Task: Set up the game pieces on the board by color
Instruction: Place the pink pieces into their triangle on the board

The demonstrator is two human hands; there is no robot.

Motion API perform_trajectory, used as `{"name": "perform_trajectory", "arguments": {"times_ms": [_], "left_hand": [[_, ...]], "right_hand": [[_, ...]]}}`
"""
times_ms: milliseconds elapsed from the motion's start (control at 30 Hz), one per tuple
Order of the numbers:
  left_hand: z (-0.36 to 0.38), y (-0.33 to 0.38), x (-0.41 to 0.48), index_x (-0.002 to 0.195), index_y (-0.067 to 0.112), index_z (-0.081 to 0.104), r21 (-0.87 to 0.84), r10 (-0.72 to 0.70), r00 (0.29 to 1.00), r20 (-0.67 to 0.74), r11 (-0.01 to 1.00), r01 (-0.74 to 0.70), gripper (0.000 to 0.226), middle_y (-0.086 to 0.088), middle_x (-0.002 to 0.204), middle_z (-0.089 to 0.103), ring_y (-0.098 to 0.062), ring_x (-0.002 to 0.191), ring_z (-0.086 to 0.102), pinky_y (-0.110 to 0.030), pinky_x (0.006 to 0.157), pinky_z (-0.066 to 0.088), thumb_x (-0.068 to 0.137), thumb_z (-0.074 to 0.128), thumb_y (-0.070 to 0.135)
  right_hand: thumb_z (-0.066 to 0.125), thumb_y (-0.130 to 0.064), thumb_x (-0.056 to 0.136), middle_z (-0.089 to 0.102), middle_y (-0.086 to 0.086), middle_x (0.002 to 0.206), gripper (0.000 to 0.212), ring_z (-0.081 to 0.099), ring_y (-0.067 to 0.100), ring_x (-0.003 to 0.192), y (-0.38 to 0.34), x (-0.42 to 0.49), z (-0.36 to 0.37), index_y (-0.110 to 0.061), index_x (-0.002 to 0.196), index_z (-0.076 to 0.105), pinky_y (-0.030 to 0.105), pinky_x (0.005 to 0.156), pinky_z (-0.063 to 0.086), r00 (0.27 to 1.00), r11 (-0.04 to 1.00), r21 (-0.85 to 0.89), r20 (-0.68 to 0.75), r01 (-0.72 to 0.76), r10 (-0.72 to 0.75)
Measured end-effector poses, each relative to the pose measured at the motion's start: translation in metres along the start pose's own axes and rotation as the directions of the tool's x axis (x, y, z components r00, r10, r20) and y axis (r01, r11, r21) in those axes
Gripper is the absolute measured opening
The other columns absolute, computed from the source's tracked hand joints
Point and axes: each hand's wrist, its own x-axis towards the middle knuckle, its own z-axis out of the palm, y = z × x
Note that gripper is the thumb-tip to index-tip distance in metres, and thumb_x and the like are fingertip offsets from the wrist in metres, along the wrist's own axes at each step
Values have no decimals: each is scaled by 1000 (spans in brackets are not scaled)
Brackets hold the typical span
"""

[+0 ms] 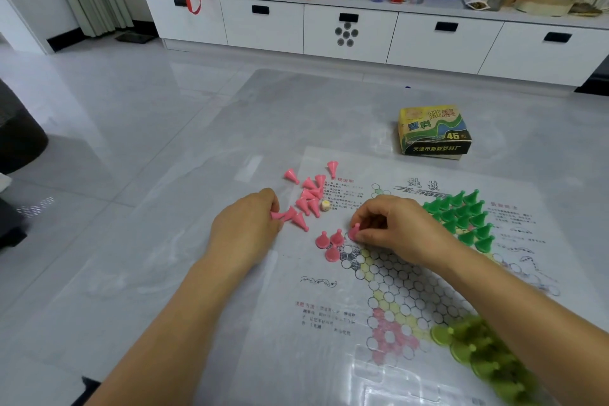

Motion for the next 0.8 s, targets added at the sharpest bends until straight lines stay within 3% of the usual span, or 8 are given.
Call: {"name": "perform_trajectory", "arguments": {"times_ms": [233, 433, 567, 800], "left_hand": [[0, 1, -1, 92, 18, 51, 23, 17, 1000, -12, 1000, -17, 10, -1, 87, 57, -25, 85, 52, -28, 65, 32, 89, 50, 28], [-1, 4, -2, 106, 19, 50, -8, 14, 1000, -14, 1000, -15, 21, -2, 92, 57, -23, 86, 52, -28, 67, 33, 88, 53, 30], [-2, 4, -2, 101, 19, 54, -4, 8, 1000, -8, 1000, -8, 16, -2, 97, 60, -23, 91, 54, -28, 68, 33, 87, 55, 28], [-3, 4, -2, 107, 19, 55, -5, -3, 1000, 5, 1000, 3, 26, -5, 99, 53, -24, 97, 52, -31, 75, 38, 85, 59, 32]], "right_hand": [[72, -19, 76, 61, -12, 74, 9, 54, 1, 67, -2, 1, 1, -21, 82, 66, 19, 66, 46, 999, 998, 44, 19, -42, 41], [72, -20, 76, 60, -14, 77, 12, 54, -1, 67, -2, 3, 1, -22, 85, 65, 12, 62, 43, 999, 999, 12, 36, -33, 33], [72, -20, 76, 60, -13, 79, 12, 54, 1, 69, -1, 3, 2, -21, 85, 65, 13, 64, 45, 999, 999, 29, 37, -40, 39], [71, -15, 76, 59, -11, 79, 15, 53, 0, 67, 3, 2, 1, -22, 87, 62, 9, 62, 45, 995, 987, 148, 77, -66, 55]]}}
